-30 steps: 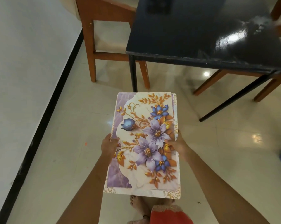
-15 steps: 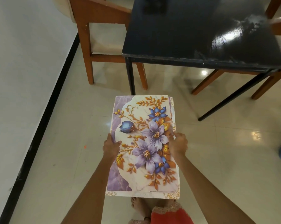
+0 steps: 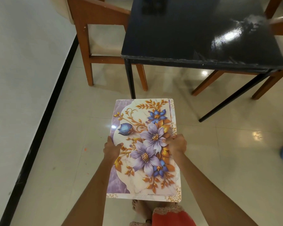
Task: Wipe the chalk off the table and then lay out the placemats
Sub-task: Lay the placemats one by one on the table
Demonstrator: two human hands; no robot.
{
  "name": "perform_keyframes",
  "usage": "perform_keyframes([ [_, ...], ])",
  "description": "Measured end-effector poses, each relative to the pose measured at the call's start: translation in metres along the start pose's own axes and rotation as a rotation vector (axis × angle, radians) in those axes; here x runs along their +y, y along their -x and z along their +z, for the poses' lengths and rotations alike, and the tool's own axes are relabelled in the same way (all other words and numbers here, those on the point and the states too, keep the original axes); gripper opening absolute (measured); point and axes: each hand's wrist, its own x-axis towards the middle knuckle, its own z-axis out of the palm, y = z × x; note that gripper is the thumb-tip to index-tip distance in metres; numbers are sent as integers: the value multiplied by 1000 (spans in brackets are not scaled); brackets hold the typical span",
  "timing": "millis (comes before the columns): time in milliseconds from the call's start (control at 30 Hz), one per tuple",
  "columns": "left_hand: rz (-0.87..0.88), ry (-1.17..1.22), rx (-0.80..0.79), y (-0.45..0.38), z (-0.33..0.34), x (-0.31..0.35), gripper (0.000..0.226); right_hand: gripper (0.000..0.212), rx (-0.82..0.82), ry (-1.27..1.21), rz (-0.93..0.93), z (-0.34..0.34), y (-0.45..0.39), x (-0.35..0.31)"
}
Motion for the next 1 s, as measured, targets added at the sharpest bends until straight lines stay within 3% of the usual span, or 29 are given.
perform_keyframes([
  [167, 6, -62, -10, 6, -5, 5, 56, 21, 23, -26, 34, -8, -1, 7],
  [433, 22, -151, -21, 10, -6, 7, 74, 7, 131, 47, -25, -27, -3, 18],
  [600, 53, -304, 55, 25, -8, 18, 65, 9, 179, -47, -159, -34, 2, 16],
  [833, 164, -67, 219, 45, -26, 43, 55, 21, 26, -412, -324, -61, 15, 4],
  [1000, 266, 153, 149, 64, -41, 69, 47, 26, -108, -666, -283, -91, 8, -8],
])
